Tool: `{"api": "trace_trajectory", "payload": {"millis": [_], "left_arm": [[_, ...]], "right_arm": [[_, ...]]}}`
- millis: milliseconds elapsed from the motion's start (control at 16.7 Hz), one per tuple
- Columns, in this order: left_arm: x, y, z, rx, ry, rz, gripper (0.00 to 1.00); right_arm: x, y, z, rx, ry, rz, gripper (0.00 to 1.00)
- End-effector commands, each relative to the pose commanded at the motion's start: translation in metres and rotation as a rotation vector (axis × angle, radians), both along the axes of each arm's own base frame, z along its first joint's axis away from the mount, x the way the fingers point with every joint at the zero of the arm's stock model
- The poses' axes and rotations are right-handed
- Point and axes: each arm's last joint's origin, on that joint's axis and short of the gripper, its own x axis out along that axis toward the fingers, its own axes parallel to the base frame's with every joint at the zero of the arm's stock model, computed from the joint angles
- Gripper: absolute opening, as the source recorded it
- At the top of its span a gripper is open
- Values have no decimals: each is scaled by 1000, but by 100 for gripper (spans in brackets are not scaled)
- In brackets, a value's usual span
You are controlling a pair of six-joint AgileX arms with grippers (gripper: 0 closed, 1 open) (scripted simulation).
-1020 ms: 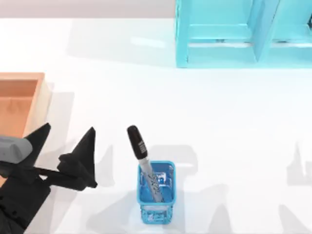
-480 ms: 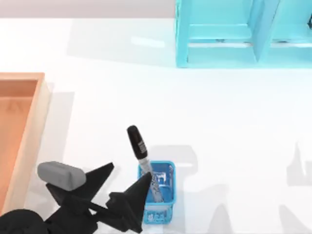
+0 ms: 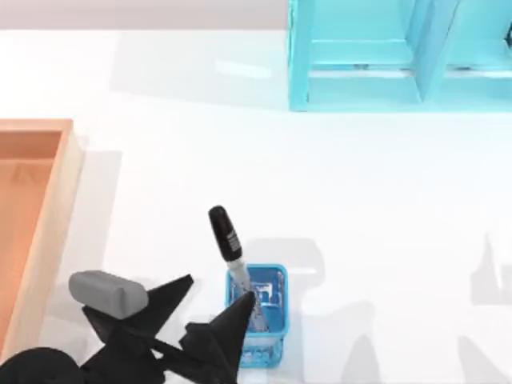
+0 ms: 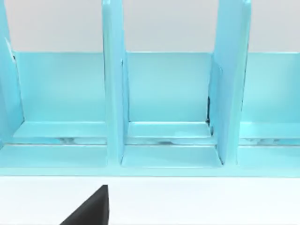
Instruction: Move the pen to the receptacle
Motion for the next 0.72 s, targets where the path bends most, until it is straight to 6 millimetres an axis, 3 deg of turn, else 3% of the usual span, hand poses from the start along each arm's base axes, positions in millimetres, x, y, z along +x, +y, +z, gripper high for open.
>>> {"api": "trace_trajectory", "payload": {"millis": [240,720], "left_arm": [[1,-2,-8,49,34,-18,100],[25,-24,-15,46,35,-19,100]], "right_arm": [[0,0,0,0,0,0,100],[0,0,0,0,0,0,100]]}}
